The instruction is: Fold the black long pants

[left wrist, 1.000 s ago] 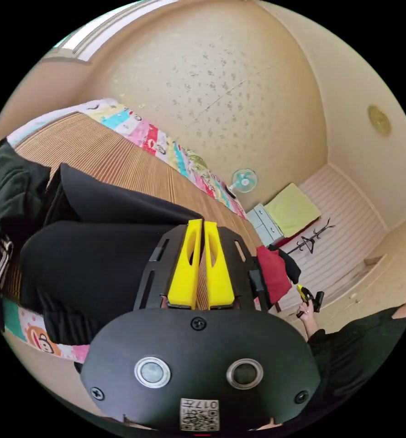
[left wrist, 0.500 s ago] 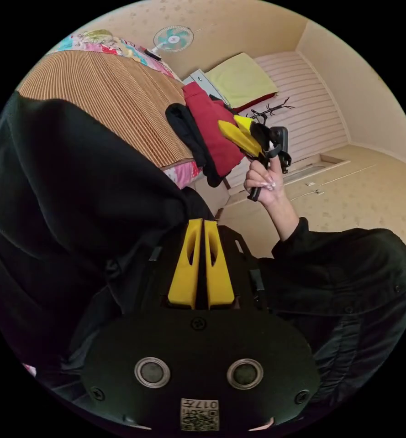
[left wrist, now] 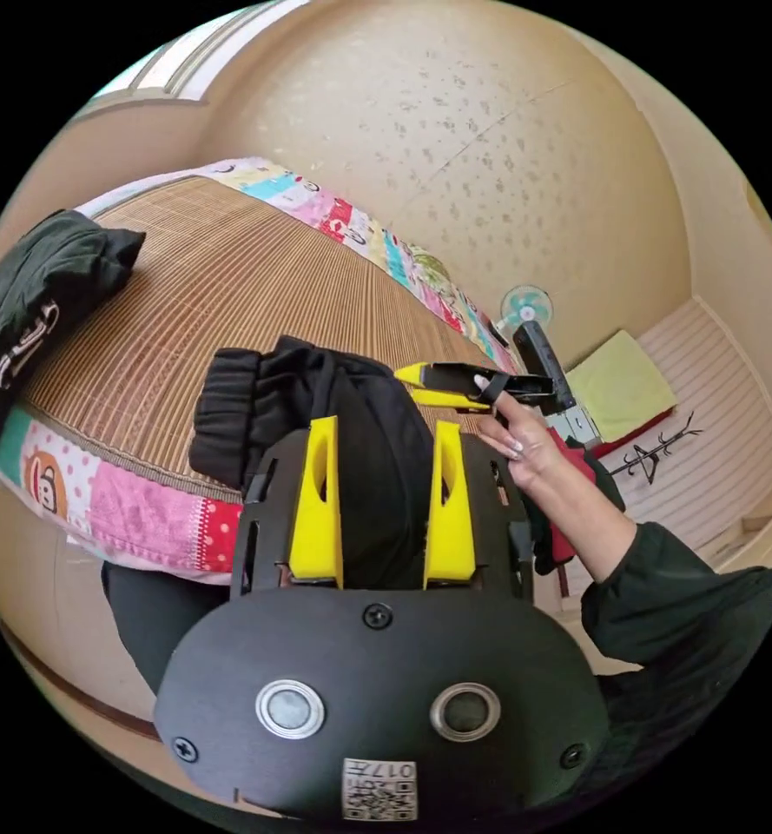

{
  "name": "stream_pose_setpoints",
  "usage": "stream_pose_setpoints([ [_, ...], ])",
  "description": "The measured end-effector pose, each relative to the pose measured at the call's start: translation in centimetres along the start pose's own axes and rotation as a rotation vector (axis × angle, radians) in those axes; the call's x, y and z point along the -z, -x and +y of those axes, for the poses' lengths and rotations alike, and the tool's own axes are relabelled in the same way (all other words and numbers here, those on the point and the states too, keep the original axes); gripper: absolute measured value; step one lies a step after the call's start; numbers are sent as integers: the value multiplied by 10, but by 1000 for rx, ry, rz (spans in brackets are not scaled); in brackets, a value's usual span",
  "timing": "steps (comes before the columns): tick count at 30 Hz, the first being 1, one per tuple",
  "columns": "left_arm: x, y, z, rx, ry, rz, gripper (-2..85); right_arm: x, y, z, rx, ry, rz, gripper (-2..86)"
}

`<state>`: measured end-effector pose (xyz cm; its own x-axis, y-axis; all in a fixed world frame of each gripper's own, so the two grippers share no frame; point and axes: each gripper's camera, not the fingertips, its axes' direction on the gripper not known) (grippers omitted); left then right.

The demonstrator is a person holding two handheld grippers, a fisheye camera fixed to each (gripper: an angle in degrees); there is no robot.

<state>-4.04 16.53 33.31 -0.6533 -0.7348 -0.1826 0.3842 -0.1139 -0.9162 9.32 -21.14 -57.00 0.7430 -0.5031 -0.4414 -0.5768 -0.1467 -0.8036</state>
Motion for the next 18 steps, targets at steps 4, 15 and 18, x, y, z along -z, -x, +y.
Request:
stream_pose_setpoints([
  [4,-56,11,-24,-17,219,-92,115,-9,-12,13,-30,-25,-118,60],
  [15,71,-46,-114,-177,-185,194,45,344,-85,84,-46,-816,-284,47],
  [18,90,-59,-195,-257,-265,271,70,440,-111,65,-113,-939,-180,86],
])
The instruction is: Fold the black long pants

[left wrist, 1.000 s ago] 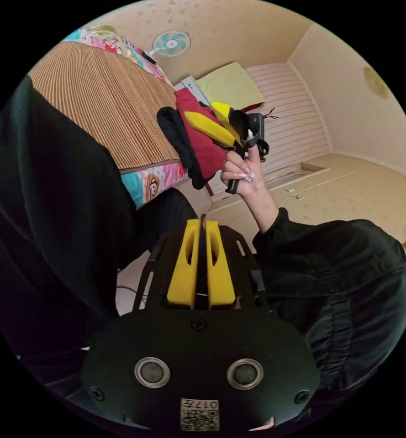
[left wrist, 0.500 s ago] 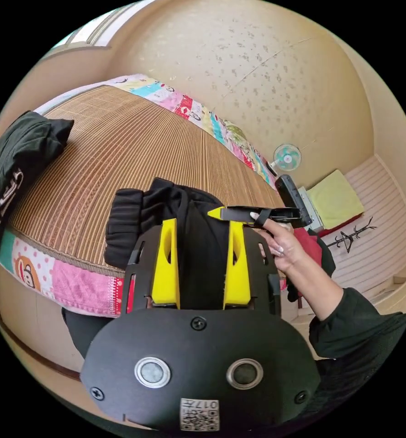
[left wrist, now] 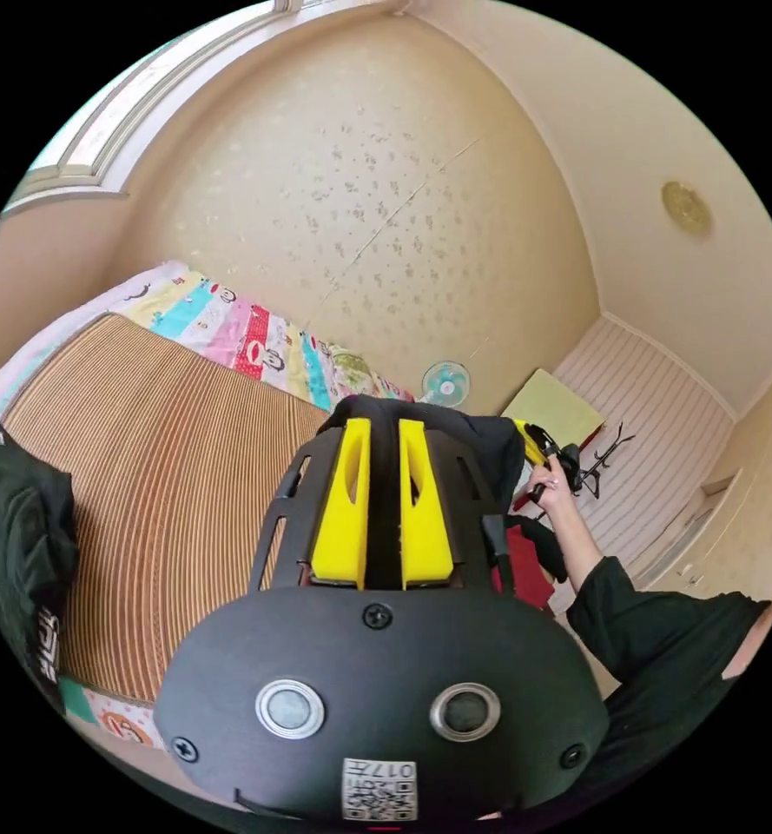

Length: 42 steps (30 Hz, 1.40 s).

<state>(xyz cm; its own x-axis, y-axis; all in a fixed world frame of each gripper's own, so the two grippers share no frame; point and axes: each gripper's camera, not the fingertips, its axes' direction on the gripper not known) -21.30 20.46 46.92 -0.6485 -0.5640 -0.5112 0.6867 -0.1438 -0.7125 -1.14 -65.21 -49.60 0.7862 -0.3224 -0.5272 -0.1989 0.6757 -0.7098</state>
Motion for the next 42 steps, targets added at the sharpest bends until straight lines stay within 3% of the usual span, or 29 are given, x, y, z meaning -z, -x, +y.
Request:
stream_pose_setpoints([
  [3,-25,8,-40,0,152,-99,151,23,3,-26,15,15,190,140],
  [5,-44,12,-27,-9,259,-131,164,25,10,0,129,103,370,145],
  [7,-71,20,25,-55,423,-115,149,19,0,37,194,200,424,144],
  [10,-103,43,106,5,671,-98,148,-5,-44,112,189,450,406,139],
  [12,-104,55,147,68,728,-78,142,-25,-72,160,122,615,307,140],
  [14,-97,63,173,138,735,-43,136,-48,-94,222,7,752,102,144],
  [17,-87,65,203,222,742,43,109,-70,-96,276,-117,765,-145,146],
  [19,-83,62,225,284,771,-36,77,-88,-96,299,-179,771,-221,149],
  [24,-65,47,250,421,663,-60,47,-118,-111,324,-339,769,-256,138],
  [27,-58,26,249,387,644,30,29,-117,-138,302,-404,803,-211,61],
  [29,-49,18,241,349,622,78,19,-99,-143,280,-357,845,-402,39],
  [32,-32,30,228,410,519,302,9,-38,-133,253,-163,832,-567,28],
  [34,-37,38,222,460,537,441,8,7,-124,243,-50,811,-552,24],
  [37,-46,27,211,395,570,490,7,83,-109,236,116,765,-383,23],
  [42,-37,41,193,427,459,428,68,194,-134,232,51,644,30,25],
])
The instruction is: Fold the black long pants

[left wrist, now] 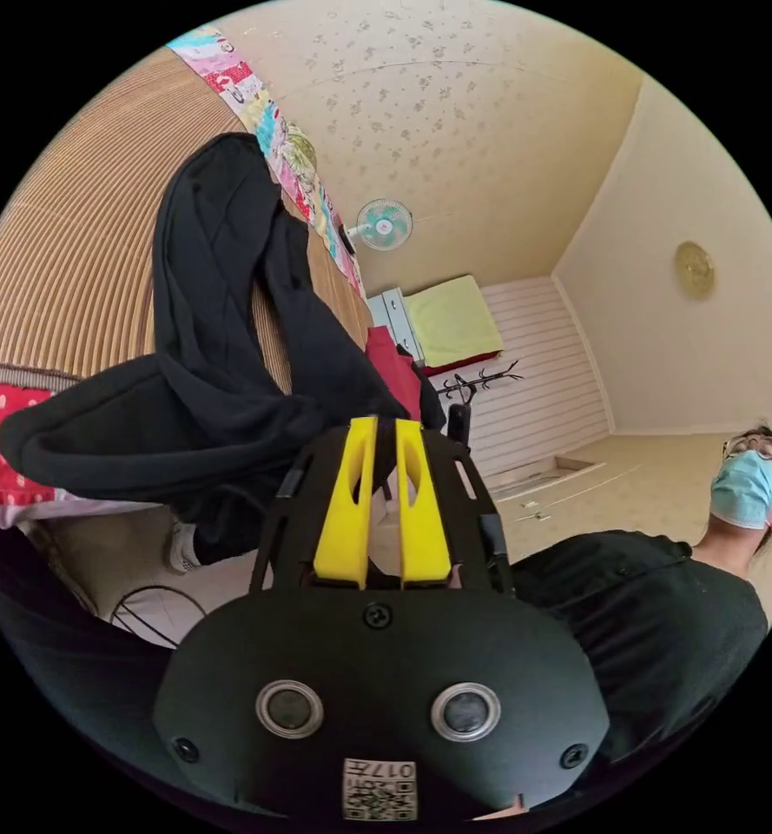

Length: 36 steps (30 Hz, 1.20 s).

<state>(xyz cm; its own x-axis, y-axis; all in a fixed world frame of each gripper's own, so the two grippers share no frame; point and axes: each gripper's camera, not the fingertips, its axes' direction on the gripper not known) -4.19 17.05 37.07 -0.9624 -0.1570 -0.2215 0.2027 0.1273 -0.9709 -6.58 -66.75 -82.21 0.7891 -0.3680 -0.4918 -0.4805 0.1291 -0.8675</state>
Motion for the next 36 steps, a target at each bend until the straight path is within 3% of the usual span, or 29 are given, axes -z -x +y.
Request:
stream_pose_setpoints([
  [5,19,13,-18,173,-72,-225,121,58,-30,49,-341,-187,261,37],
  [7,8,36,-28,303,1,-364,155,62,-23,54,-305,-252,269,49],
  [11,-9,52,-25,345,23,-422,161,55,-9,44,-219,-336,118,80],
  [13,-15,42,-17,291,10,-544,150,33,-4,31,-172,-275,44,87],
  [15,-9,29,-8,217,-70,-551,131,-4,4,16,-132,-161,-11,97],
  [18,9,16,-2,121,-155,-570,113,-70,18,3,-77,26,49,120],
  [22,18,34,-16,138,-17,-649,139,-126,14,-1,-88,133,79,135],
  [26,10,70,-23,212,175,-580,123,-158,11,2,-88,208,-4,88],
  [28,4,91,-32,248,327,-511,66,-166,15,3,-58,249,-54,54],
  [32,23,80,-50,157,336,-403,22,-140,30,9,64,167,-249,38],
  [35,34,37,-67,-40,390,-100,11,-95,38,9,124,-21,-507,34],
  [36,46,8,-73,-152,352,76,8,-84,41,8,143,-65,-546,34],
])
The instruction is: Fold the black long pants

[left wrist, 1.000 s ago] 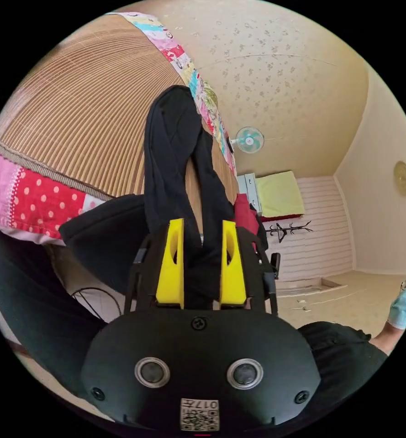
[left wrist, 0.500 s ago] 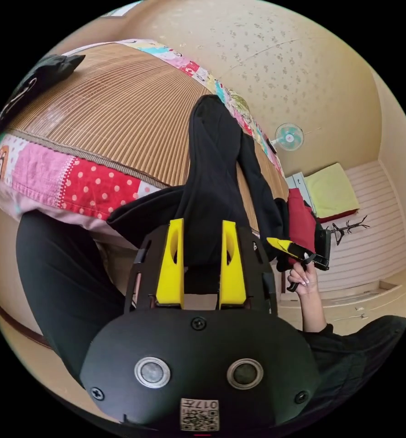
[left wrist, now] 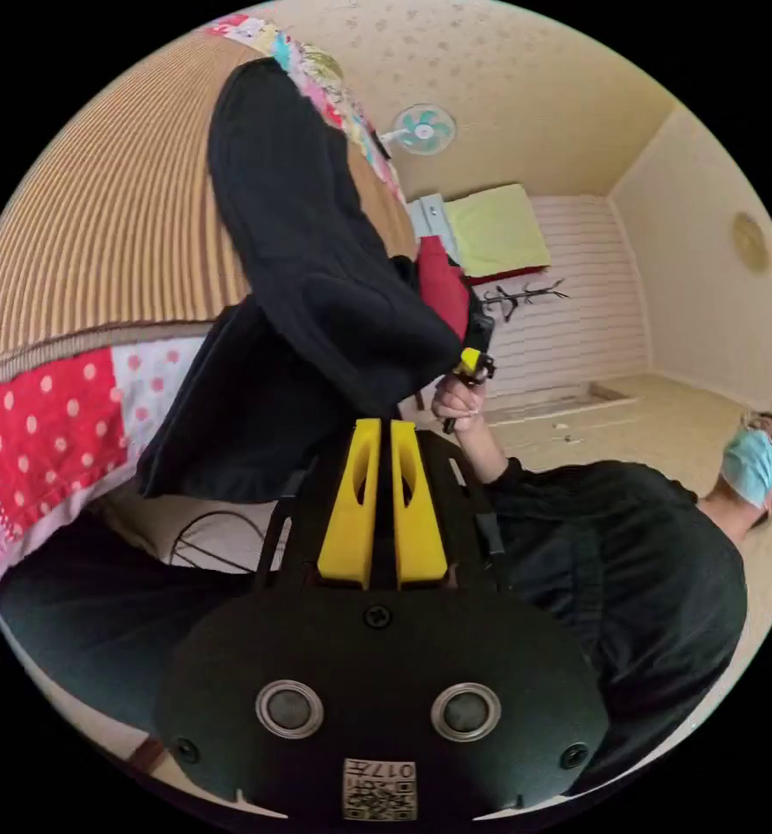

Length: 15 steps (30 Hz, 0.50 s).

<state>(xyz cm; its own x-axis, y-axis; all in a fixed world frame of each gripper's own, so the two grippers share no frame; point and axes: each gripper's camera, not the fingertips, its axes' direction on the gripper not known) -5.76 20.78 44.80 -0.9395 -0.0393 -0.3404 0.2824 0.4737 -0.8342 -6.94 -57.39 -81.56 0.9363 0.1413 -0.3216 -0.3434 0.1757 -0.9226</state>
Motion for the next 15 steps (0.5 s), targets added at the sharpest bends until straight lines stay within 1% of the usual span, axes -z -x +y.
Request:
stream_pose_setpoints([
  [1,18,-29,-3,-125,-78,90,6,16,16,-3,55,-86,-67,33],
  [2,27,-40,-4,-173,-120,118,7,31,27,-7,93,-168,-124,32],
  [3,46,-56,-4,-233,-200,152,7,36,32,-9,103,-195,-146,32],
  [4,59,-64,-6,-238,-236,150,9,41,38,-14,113,-205,-167,31],
  [5,62,-65,-8,-230,-227,127,10,37,43,-21,112,-167,-136,30],
  [6,63,-64,-11,-199,-179,52,15,32,44,-24,104,-135,-96,29],
  [7,59,-52,-13,-99,-119,-63,22,21,44,-28,68,-71,25,29],
  [8,57,-43,-13,-19,-93,-134,26,8,36,-29,-9,-12,169,28],
  [9,52,-23,-9,142,-51,-272,39,0,29,-29,-63,29,243,27],
  [10,48,-6,-2,265,-39,-376,54,-16,11,-28,-184,117,395,27],
  [11,46,-1,1,302,-42,-405,61,-29,-6,-23,-278,179,516,27],
  [12,40,7,7,339,-53,-424,75,-33,-12,-20,-310,190,558,27],
  [13,33,10,10,350,-73,-410,77,-39,-20,-14,-348,181,596,27],
  [15,22,12,9,352,-105,-382,78,-40,-26,-8,-377,132,591,26],
])
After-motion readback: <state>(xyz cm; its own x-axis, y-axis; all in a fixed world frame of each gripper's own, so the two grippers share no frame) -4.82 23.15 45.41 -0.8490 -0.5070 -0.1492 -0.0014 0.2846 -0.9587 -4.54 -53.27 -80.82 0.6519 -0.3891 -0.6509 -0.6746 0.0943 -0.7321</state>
